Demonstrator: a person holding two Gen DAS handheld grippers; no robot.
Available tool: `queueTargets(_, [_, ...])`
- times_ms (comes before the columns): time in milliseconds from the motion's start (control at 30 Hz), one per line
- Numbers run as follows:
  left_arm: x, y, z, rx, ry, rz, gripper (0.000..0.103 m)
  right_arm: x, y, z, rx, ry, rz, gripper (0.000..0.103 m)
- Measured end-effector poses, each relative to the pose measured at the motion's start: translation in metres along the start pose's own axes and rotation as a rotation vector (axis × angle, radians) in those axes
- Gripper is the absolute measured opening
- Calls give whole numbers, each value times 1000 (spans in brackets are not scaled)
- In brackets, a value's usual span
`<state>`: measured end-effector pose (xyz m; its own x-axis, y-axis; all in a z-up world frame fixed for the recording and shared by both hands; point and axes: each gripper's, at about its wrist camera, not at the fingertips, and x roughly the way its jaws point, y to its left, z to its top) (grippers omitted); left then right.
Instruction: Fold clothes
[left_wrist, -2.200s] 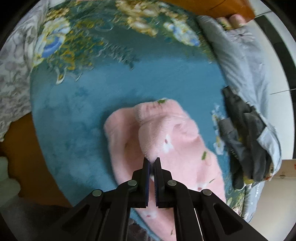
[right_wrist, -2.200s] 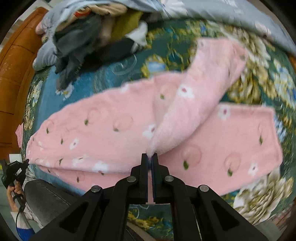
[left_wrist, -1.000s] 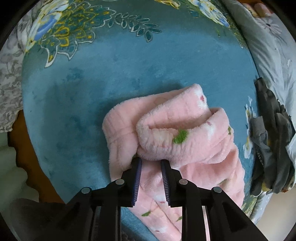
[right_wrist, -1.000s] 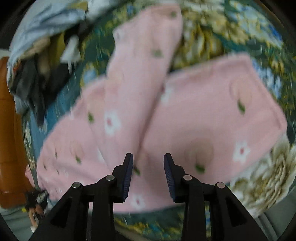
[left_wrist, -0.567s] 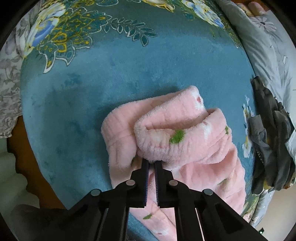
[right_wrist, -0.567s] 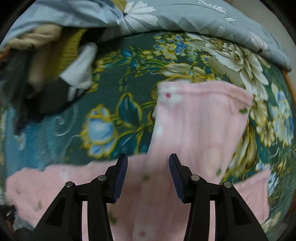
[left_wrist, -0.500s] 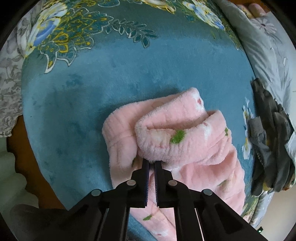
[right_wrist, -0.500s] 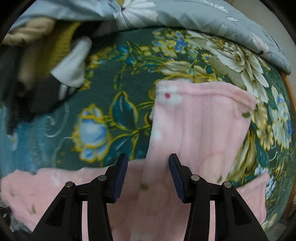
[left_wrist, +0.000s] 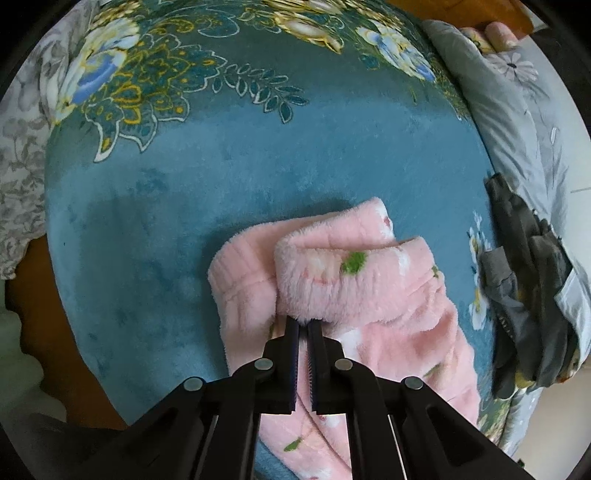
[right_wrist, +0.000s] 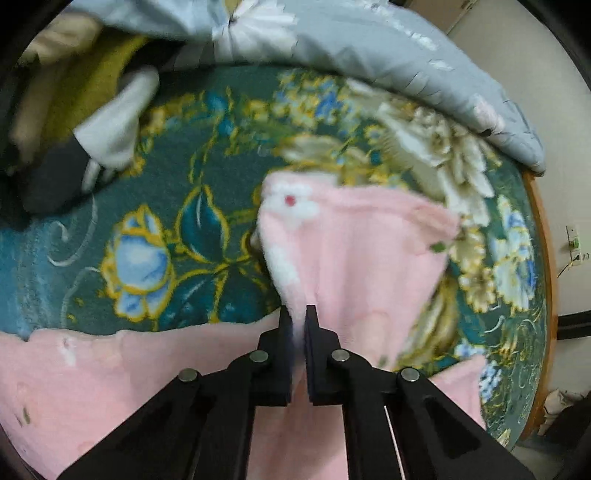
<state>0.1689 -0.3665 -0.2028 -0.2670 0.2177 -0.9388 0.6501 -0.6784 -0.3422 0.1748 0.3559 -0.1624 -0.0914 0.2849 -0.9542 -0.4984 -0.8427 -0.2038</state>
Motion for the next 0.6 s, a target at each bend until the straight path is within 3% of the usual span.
queueTargets(133, [-11, -2, -22, -10, -52, 20, 4, -50, -30, -9, 68, -103, 66, 4])
queueTargets(267, [-31, 9, -25, -33, -112, 25, 3, -106, -75, -31, 216, -190, 163, 4])
queueTargets(367, [-38, 14, -23, -71, -164, 20, 3, -139, -125, -75, 313, -225, 194, 4])
queueTargets(467, [-39, 13, -9, -101, -219, 53, 0, -120, -162, -118, 414, -168, 179, 4])
queueTargets(533, [-34, 7, -3, -96, -207, 89, 0, -74, -180, -151, 502, -50, 166, 4])
queueTargets(600, [-30, 4, 1, -82, -192, 96, 0, -32, -188, -177, 589, 58, 207, 4])
